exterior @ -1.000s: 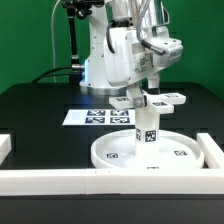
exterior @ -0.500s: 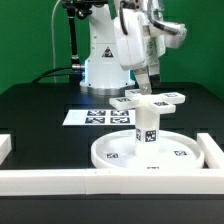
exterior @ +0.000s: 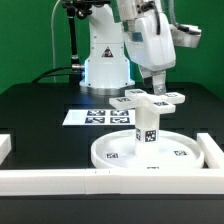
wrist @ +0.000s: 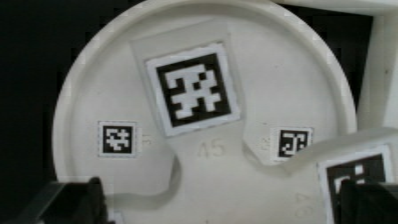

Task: Assemble round table

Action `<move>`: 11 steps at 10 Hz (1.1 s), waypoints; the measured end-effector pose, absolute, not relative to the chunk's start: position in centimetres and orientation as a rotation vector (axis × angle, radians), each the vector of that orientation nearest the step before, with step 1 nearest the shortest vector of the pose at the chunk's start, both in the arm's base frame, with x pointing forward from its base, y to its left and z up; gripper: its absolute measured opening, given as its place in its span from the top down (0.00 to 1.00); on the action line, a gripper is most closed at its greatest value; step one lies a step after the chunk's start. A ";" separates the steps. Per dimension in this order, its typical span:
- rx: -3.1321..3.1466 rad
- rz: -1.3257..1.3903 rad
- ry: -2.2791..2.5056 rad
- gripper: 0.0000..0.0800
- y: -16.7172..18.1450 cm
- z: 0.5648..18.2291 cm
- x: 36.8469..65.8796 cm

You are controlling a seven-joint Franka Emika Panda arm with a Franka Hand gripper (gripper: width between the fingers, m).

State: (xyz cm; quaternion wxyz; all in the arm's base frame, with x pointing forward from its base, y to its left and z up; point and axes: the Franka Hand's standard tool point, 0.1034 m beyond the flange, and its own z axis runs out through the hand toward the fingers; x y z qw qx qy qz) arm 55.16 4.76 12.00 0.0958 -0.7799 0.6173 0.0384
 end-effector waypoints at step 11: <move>-3.009 0.033 0.014 0.19 4.6 12.6 55.6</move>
Offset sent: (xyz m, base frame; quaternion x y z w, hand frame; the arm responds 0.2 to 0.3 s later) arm 0.0000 0.0000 0.0000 0.0000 0.0000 -0.1938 0.9810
